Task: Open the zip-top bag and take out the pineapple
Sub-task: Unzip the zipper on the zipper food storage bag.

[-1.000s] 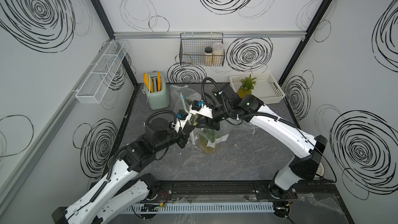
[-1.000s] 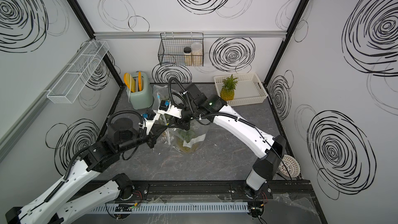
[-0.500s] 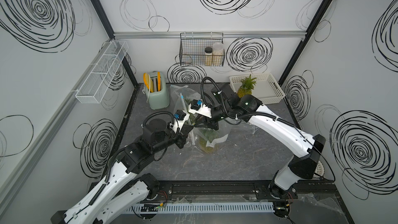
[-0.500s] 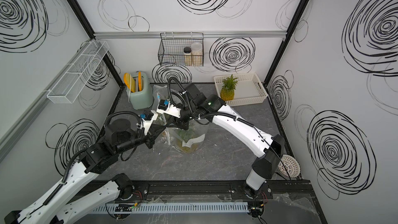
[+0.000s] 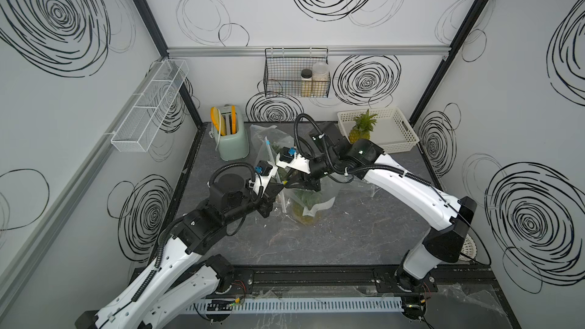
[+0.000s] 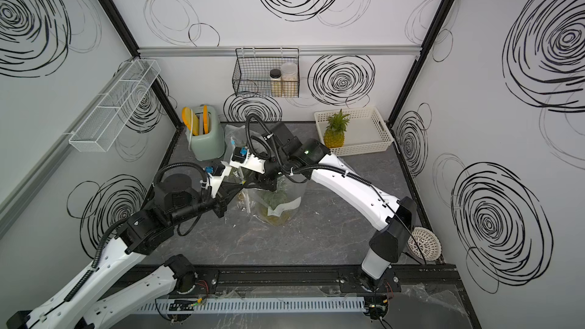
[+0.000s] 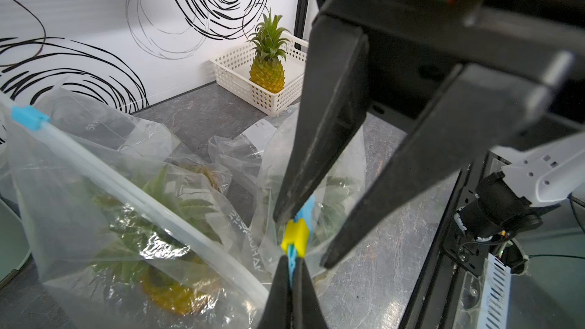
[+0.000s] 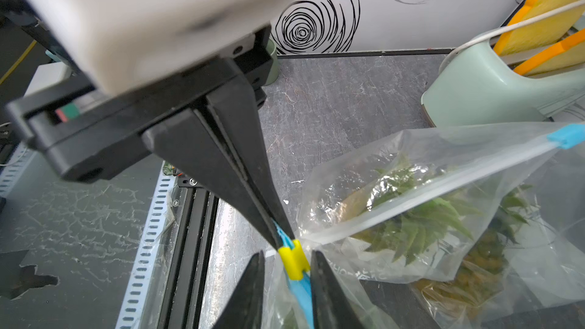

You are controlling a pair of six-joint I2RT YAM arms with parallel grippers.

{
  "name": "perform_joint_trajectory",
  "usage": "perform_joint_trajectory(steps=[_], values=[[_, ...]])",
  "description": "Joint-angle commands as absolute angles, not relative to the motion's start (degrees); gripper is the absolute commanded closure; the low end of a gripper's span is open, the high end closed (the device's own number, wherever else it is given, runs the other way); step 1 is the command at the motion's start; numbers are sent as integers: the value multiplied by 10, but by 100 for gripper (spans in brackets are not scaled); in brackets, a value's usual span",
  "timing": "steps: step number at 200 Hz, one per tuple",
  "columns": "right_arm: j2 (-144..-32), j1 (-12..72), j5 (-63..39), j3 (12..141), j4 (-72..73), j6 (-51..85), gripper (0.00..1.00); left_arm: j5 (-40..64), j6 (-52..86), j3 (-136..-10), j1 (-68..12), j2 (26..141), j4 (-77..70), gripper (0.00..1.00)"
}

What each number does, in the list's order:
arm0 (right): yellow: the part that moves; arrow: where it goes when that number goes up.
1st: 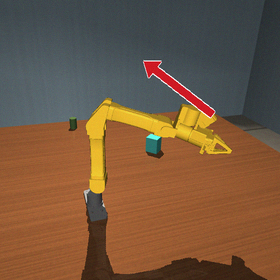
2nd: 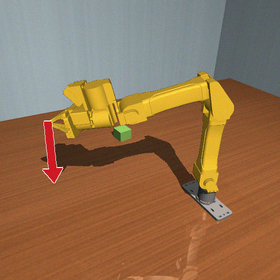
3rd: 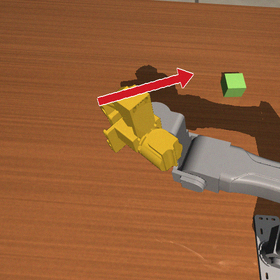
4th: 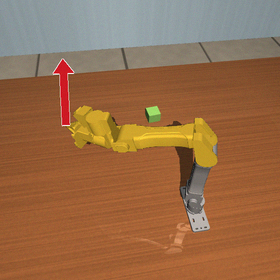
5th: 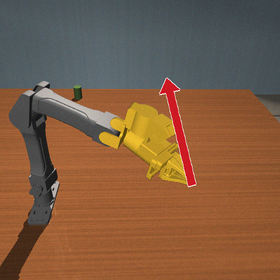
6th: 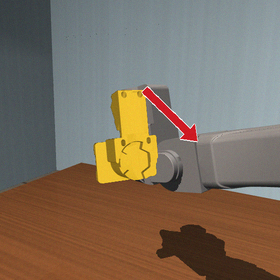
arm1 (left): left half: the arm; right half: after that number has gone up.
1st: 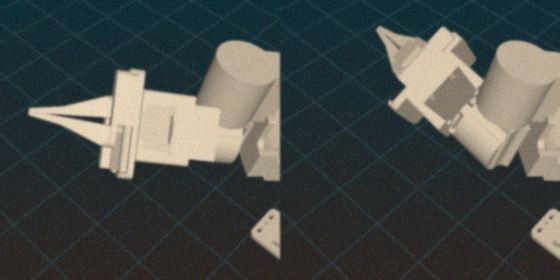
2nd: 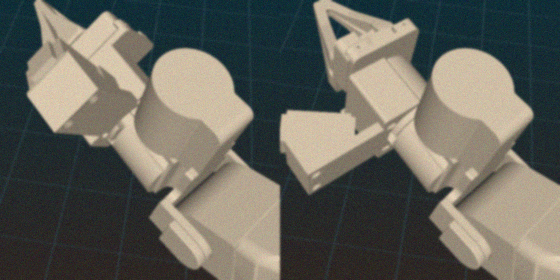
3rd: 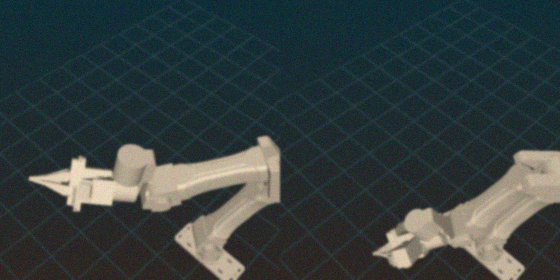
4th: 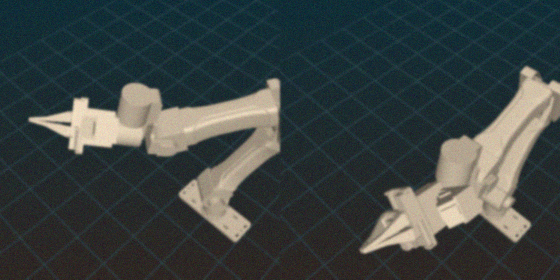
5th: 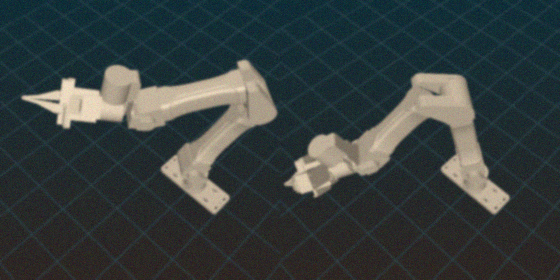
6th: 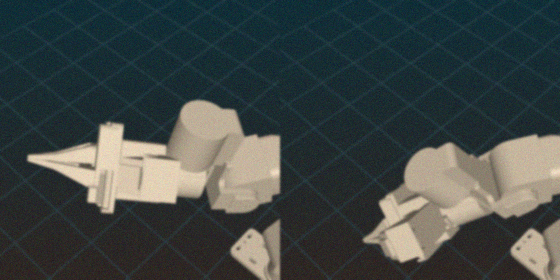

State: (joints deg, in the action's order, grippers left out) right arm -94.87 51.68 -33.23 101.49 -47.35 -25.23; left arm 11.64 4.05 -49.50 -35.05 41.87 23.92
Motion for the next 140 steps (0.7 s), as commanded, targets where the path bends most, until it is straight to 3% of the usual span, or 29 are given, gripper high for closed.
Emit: perform_joint_trajectory(steps=[1,87,123,140], values=[[-959,527,-359,1016,-510,-262,77,110,48,-499,-339,416,160,100],[-943,522,-303,1013,-511,-244,97,104,57,-502,-322,396,156,100],[-914,518,-309,990,-497,-236,96,124,60,-505,-308,395,147,100],[-912,518,-320,991,-495,-238,86,136,64,-500,-308,396,135,100]])
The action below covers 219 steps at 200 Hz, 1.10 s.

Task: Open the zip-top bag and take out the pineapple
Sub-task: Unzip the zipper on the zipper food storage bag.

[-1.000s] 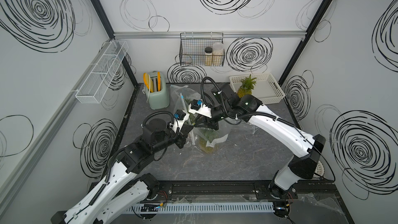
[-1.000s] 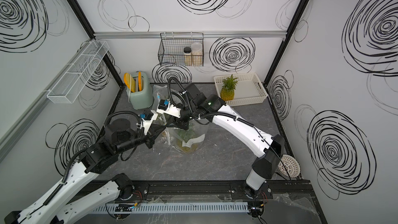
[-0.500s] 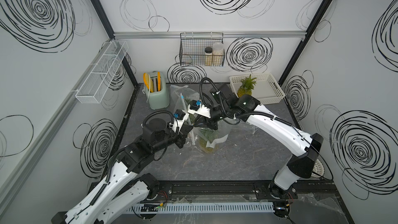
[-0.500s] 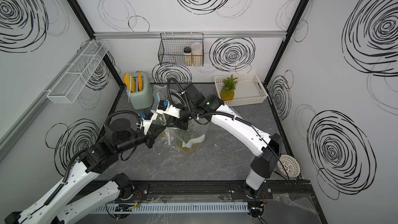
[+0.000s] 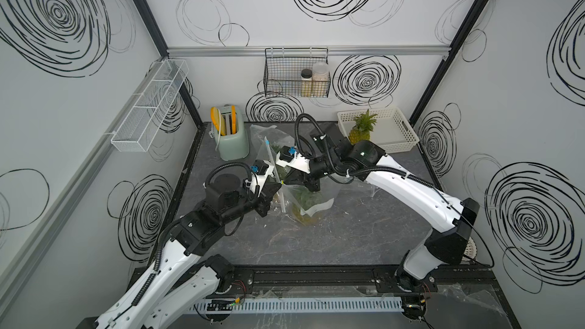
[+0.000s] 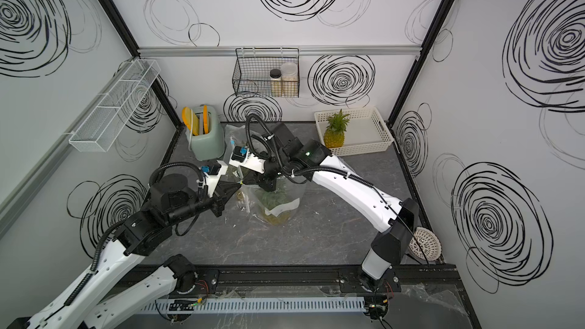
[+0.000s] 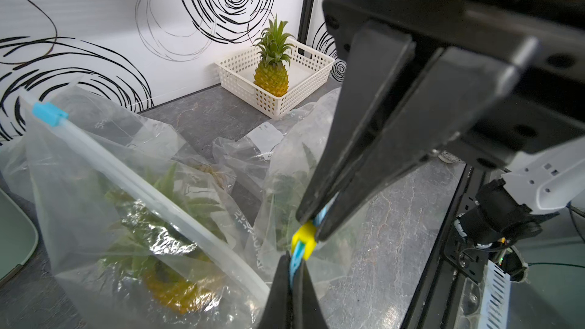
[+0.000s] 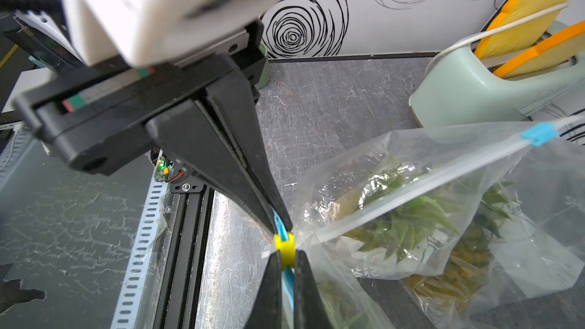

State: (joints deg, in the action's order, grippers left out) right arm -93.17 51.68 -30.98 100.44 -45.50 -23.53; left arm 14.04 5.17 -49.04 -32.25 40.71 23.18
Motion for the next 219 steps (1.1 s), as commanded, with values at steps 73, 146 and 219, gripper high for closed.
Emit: perform_joint_trajectory(steps=[73,146,219], values=[[-941,523,-332,1038,-512,-273,62,167,46,-498,-308,389,116,100],[-979,524,-350,1079,-523,-281,65,170,46,-489,-308,390,117,100],[-973,524,-355,1085,-509,-266,73,160,45,-478,-308,392,122,100]])
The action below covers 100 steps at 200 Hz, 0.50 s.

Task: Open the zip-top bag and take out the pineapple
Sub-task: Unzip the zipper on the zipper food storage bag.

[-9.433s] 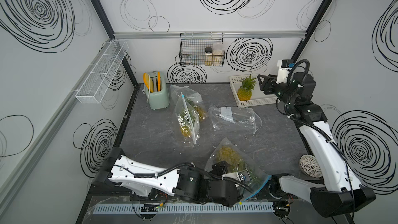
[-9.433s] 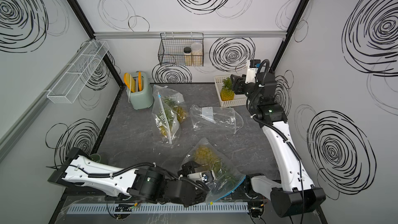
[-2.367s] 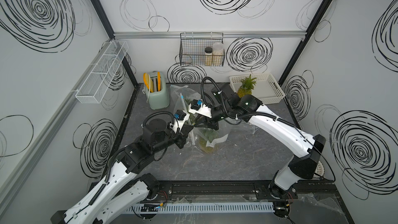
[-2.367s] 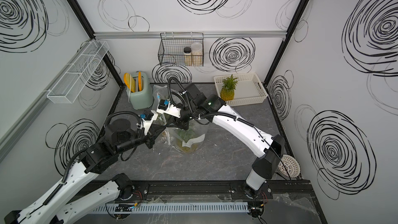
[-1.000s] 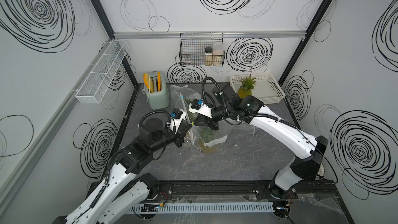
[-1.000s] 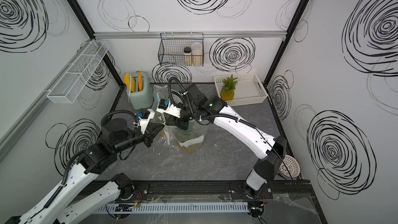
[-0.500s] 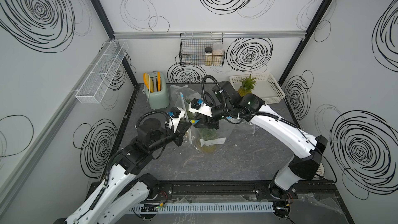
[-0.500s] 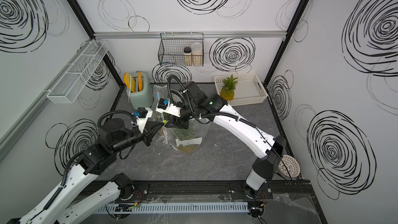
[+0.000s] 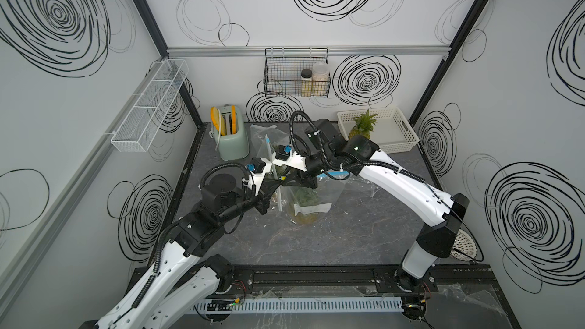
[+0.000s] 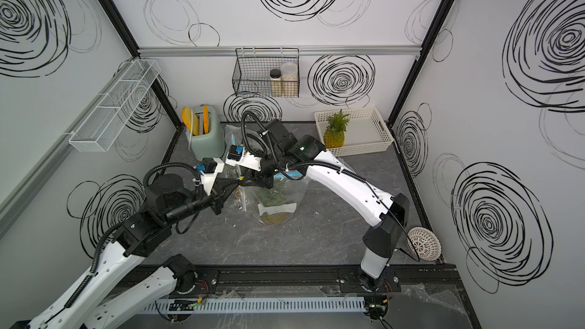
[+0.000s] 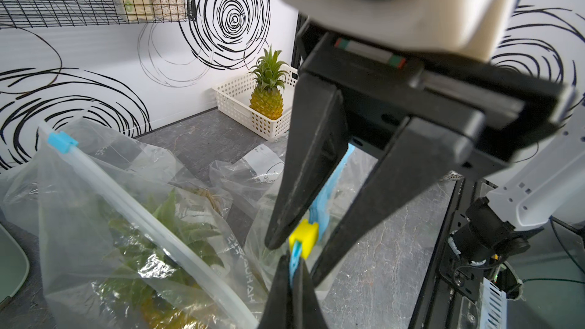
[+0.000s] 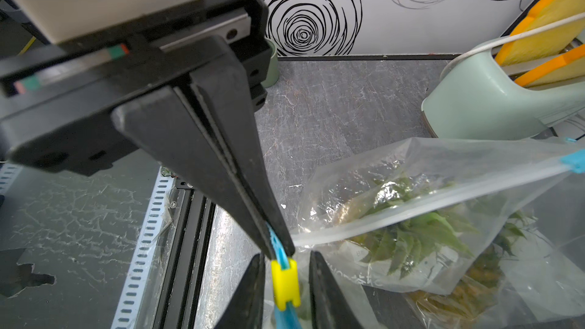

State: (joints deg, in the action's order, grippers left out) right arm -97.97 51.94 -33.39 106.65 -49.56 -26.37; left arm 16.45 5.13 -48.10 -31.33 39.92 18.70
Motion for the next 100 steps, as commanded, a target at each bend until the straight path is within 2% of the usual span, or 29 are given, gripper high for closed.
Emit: perform_joint_trajectory(steps=[1,17,100], values=[[-973,524,-354,1085,-508,-266,73,160,44,-478,-308,393,123,100],[-970,524,-350,1085,-505,-262,74,158,44,-477,-308,393,125,100],[-972,524,-340,1091,-501,-249,94,150,45,-473,-308,387,130,100]])
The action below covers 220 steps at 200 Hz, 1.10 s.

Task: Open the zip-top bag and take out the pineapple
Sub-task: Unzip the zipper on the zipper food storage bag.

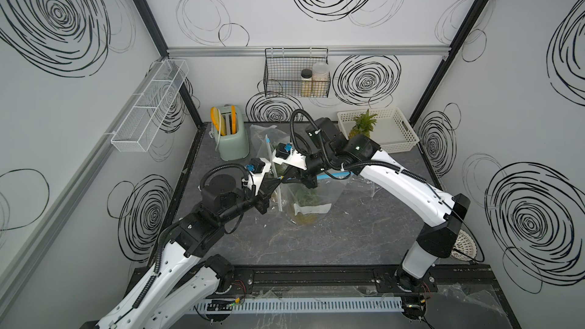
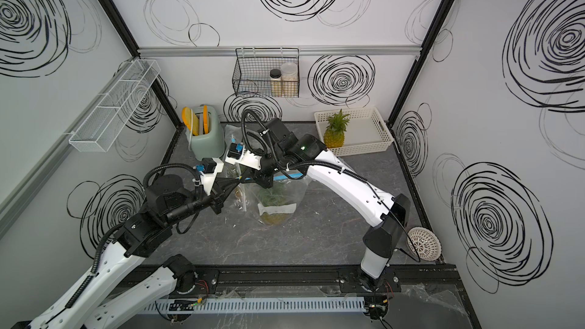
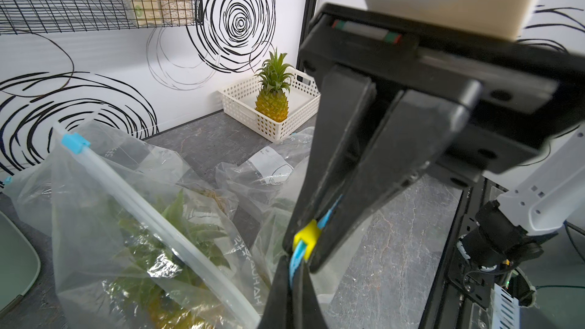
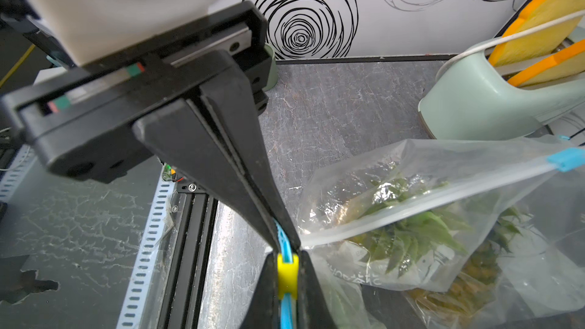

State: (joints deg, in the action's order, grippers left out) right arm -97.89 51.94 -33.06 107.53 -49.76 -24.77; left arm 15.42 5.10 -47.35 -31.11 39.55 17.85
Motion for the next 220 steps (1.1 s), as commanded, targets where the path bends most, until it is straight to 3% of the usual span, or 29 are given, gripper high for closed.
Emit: perform_joint_trajectory(steps=[1,39,111,220], values=[[-972,524,-340,1091,-501,-249,95,150,45,-473,-308,387,131,100],[-962,522,-308,1081,-493,-233,100,122,43,-480,-308,381,135,100],[-866,502,-237,958,-479,-193,100,-5,41,-505,-307,372,149,100],[-748,475,-143,875,-530,-141,99,-206,61,-470,-304,362,97,100]])
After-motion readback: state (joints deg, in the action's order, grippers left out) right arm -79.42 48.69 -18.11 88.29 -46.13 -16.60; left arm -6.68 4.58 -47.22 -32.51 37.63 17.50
